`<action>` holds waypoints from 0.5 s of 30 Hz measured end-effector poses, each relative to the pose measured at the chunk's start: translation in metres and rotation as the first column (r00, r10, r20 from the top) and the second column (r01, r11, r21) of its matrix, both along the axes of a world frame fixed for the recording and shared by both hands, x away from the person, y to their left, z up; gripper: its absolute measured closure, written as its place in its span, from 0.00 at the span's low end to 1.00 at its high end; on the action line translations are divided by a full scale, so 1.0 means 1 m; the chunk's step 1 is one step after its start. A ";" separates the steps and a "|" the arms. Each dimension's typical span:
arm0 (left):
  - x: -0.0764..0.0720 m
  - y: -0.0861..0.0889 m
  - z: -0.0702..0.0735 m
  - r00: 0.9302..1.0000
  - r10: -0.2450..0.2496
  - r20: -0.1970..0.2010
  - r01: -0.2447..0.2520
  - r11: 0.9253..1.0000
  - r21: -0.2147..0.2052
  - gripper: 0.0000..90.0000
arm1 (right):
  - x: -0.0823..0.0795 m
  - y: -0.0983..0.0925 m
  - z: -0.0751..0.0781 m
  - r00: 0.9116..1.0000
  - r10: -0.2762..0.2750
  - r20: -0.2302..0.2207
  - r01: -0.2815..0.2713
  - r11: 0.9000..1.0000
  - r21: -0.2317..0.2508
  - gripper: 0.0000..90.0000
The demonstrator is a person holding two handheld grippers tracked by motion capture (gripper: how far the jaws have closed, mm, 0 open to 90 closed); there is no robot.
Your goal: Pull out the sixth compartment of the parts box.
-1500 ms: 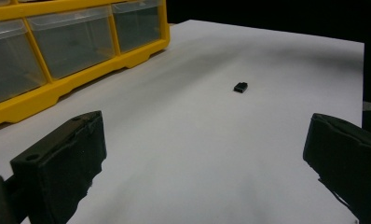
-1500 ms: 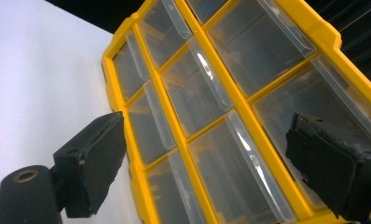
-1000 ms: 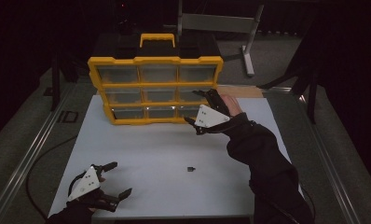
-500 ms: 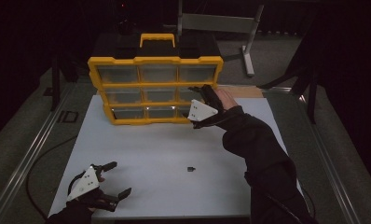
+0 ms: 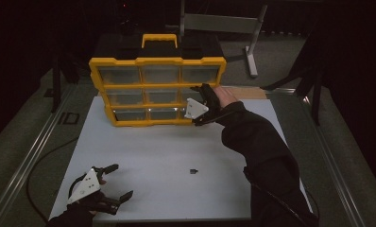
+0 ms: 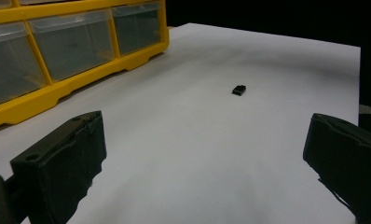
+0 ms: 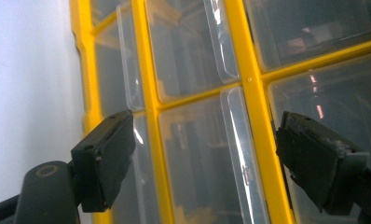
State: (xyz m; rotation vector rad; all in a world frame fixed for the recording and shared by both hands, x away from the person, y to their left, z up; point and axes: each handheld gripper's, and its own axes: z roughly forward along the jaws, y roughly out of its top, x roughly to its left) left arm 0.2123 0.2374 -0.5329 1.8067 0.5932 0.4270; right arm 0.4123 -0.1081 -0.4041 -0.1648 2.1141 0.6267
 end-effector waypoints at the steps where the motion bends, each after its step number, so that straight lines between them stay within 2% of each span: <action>1: 0.000 0.000 0.000 1.000 -0.001 -0.001 0.001 1.000 0.000 0.00 | 0.001 0.001 -0.001 1.000 -0.004 -0.005 0.004 1.000 -0.005 0.21; 3: 0.000 0.000 0.000 1.000 -0.002 0.000 0.002 1.000 0.000 0.00 | 0.003 0.002 -0.002 1.000 0.007 0.024 -0.006 1.000 -0.029 0.24; 4: 0.000 0.000 0.000 1.000 -0.003 0.000 0.003 1.000 0.001 0.00 | 0.002 0.003 -0.003 0.999 -0.009 0.042 0.011 1.000 -0.030 0.28; 5: 0.000 0.000 0.000 1.000 -0.003 0.000 0.003 1.000 0.000 0.00 | 0.003 0.004 -0.004 0.997 -0.010 0.075 0.012 1.000 -0.025 0.29; 6: 0.000 0.000 0.000 1.000 -0.003 0.000 0.003 1.000 -0.001 0.00 | 0.003 0.005 -0.004 0.997 -0.015 0.069 0.017 0.999 -0.029 0.29; 7: 0.000 0.000 0.000 1.000 -0.003 0.000 0.003 1.000 -0.001 0.00 | 0.002 0.007 -0.005 0.996 -0.031 0.083 0.033 0.999 -0.029 0.30; 8: 0.000 0.000 0.000 1.000 -0.003 0.001 0.003 1.000 -0.002 0.00 | 0.003 0.007 -0.006 0.994 -0.016 0.110 0.021 0.999 -0.043 0.32; 10: 0.000 0.000 0.000 1.000 -0.003 0.004 0.003 1.000 0.001 0.00 | 0.003 0.010 -0.007 0.993 -0.018 0.118 0.025 0.998 -0.055 0.40; 13: 0.000 0.000 0.000 1.000 -0.003 0.003 0.003 1.000 0.001 0.00 | 0.004 0.013 -0.009 0.989 -0.013 0.149 0.027 0.995 -0.096 0.47; 14: 0.000 0.000 0.000 1.000 -0.003 0.003 0.003 1.000 0.000 0.00 | 0.005 0.013 -0.009 0.989 -0.012 0.147 0.028 0.995 -0.101 0.48; 15: 0.000 0.000 0.000 1.000 -0.003 0.003 0.003 1.000 0.001 0.00 | 0.005 0.014 -0.010 0.986 -0.018 0.163 0.035 0.994 -0.101 0.50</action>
